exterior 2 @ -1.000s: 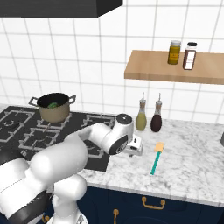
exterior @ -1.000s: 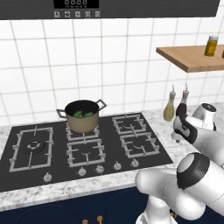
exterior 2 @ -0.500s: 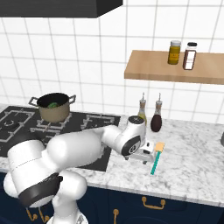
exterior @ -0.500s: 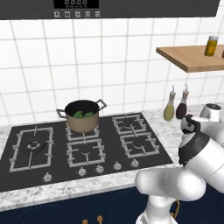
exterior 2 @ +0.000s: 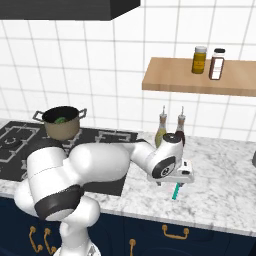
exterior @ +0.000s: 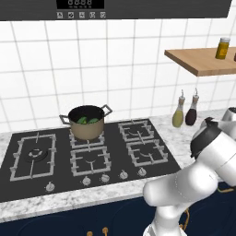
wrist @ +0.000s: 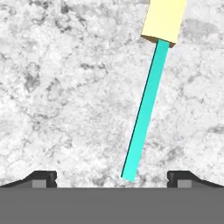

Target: Put the broccoli and broccoli in the pot. Retrieve the spatula and lightly stir the vegetables in the pot.

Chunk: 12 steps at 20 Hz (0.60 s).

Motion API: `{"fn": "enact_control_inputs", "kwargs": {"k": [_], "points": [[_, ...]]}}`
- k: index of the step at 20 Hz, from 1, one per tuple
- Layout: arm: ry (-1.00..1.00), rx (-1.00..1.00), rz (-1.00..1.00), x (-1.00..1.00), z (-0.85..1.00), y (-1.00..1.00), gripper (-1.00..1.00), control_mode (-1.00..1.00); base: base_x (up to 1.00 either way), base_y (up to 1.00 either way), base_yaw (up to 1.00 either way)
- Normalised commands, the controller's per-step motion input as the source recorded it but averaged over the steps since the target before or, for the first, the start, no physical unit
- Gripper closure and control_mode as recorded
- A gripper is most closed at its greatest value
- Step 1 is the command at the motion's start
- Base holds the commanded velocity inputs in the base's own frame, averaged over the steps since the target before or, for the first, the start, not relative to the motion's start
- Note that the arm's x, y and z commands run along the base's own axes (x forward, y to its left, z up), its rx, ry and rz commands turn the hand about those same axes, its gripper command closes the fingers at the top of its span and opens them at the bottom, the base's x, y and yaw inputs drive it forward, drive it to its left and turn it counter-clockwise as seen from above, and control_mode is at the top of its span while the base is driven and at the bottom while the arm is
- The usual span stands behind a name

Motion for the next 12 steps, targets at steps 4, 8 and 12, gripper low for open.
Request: {"fn": "enact_control_inputs", "kwargs": {"k": [4,8,12], "points": [[0.0,-0.26,0.36,0.0,0.0,-0.25,-1.0,-1.0,0.0,0.0,0.0],[0.01,-0.21,0.44,-0.02,0.0,-0.2,-1.0,-1.0,0.0,0.0,0.0],[0.08,-0.11,0.49,-0.05,0.01,-0.08,-1.0,-1.0,0.0,0.0,0.0]]}}
